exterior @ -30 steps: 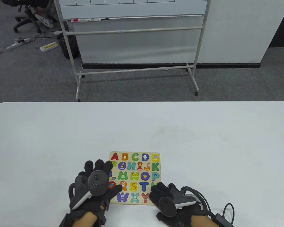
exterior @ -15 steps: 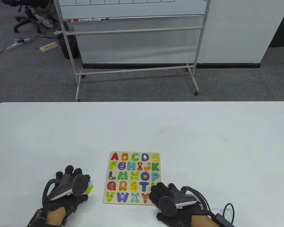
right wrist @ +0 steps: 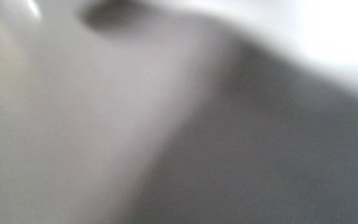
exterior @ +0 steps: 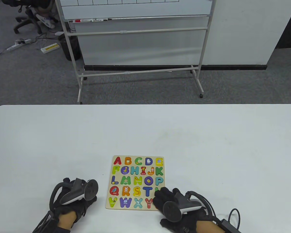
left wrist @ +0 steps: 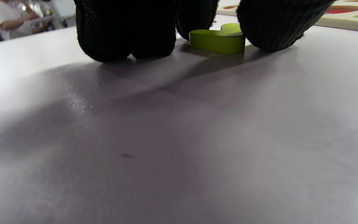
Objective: Hold alphabet puzzle board and insert letter blocks into matching slots
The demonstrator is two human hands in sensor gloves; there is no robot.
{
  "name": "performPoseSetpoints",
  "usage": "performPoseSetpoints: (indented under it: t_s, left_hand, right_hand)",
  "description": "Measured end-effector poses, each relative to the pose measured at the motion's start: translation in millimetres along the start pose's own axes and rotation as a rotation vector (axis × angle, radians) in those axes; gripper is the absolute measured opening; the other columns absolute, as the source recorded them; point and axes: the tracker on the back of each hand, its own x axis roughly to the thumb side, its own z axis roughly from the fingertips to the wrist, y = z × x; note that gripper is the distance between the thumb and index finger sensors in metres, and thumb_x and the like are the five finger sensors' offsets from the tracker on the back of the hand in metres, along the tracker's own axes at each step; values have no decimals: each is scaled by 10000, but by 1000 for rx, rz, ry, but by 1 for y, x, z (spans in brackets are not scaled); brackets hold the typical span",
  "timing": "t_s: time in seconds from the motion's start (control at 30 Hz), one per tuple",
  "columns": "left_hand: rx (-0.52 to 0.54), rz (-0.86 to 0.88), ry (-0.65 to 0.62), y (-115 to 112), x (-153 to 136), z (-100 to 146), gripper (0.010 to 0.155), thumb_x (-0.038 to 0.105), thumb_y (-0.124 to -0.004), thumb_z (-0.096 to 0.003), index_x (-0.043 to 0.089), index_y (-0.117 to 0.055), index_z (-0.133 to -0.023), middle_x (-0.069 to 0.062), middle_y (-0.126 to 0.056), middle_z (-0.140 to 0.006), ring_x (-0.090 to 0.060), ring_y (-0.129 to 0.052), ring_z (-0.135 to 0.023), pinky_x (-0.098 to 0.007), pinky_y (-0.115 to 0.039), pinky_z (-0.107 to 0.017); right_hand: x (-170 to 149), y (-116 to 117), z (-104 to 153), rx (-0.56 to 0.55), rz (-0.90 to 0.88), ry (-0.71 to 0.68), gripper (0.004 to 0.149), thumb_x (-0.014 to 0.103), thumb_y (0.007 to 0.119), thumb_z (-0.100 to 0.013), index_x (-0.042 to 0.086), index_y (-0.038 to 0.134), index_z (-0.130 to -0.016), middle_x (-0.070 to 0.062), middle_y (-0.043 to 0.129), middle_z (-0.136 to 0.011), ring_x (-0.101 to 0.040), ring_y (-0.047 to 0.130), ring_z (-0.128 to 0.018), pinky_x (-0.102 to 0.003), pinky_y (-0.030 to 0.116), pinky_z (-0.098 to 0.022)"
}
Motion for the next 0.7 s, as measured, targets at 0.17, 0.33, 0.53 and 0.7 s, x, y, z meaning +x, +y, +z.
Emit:
performPoseSetpoints:
  t_s: [0.17,0.33,0.53,0.7]
  left_hand:
    - [56,1,3,0,5,-2,603,485,-739,-490,147,-619,-975,-125,-811,-856,-422,-870,-765,-705,-516,-671]
    - [77,9,25,6,7,-7,532,426,-804,-478,131,-723,-912,-132,-892,-790,-423,-942,-688,-692,-577,-653]
    - [64,43,89,10,7,-13,520,430,-848,-457,124,-782,-872,-137,-932,-750,-413,-976,-658,-690,-599,-644]
    - [29,54,128,13,7,-19,519,429,-852,-457,115,-791,-865,-141,-938,-742,-410,-984,-653,-690,-602,-638]
  right_hand:
    - [0,0,0,-1,-2,-3,827,644,288,-505,244,-223,-1017,-52,-291,-1091,-309,-265,-1027,-610,-10,-724]
    - [0,0,0,-11,-3,-12,835,648,307,-511,241,-206,-1029,-60,-270,-1104,-317,-247,-1038,-616,4,-730]
    - [0,-1,0,-12,0,-10,837,648,307,-511,239,-205,-1030,-53,-268,-1105,-318,-244,-1040,-617,7,-731]
    - [0,-1,0,-12,1,-9,836,650,307,-511,240,-205,-1030,-71,-267,-1104,-318,-243,-1040,-616,7,-731]
